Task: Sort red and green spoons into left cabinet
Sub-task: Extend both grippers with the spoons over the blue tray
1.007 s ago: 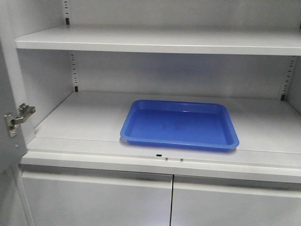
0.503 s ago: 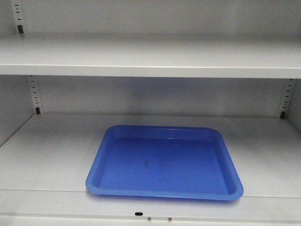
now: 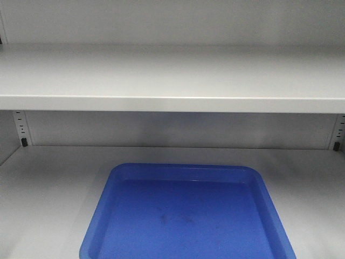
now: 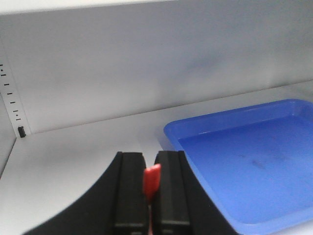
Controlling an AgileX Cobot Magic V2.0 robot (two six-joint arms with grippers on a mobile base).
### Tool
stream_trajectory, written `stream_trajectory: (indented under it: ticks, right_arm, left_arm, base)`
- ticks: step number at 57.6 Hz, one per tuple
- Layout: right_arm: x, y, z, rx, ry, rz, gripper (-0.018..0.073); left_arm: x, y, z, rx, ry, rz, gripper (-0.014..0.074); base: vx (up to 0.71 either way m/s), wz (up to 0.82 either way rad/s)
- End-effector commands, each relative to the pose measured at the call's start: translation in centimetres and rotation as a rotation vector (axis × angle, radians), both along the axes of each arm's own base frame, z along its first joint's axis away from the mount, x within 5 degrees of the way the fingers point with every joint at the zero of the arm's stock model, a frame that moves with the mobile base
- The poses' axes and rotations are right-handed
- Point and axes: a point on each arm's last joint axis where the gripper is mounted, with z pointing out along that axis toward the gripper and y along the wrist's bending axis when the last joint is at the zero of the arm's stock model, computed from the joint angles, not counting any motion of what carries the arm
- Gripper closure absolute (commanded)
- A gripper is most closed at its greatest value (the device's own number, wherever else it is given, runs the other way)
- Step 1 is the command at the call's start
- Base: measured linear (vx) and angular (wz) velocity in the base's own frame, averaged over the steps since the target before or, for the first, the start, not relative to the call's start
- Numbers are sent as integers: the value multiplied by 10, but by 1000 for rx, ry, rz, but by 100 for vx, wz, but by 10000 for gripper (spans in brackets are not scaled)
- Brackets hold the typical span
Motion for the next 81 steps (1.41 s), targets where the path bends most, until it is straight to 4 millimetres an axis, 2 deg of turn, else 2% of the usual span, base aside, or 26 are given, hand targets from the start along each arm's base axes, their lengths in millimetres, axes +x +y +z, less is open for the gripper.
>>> stream_trajectory:
  ticks: [1, 47, 57, 67, 73, 81]
  right_arm:
    - [1, -3, 13, 19, -76, -38, 559]
    - [1, -5, 16, 24, -108, -61, 559]
    - [2, -3, 17, 132, -104, -45, 559]
    - [22, 6, 9, 330, 33, 57, 559]
    - [42, 13, 4, 392, 86, 145, 559]
    - [67, 20, 1, 461, 78, 267, 560]
  left_arm:
    - [1, 3, 13, -45, -66, 36, 597]
    - [1, 4, 14, -47, -74, 42, 597]
    - [1, 2, 12, -55, -50, 26, 597]
    - [17, -4, 10, -280, 53, -4, 597]
    - [36, -11, 11, -312, 114, -46, 597]
    - [64, -29, 21, -320, 159, -196, 597]
  base:
    - [7, 0]
    - [1, 0]
    - [0, 0]
    - [0, 0]
    - [0, 0]
    - [0, 0]
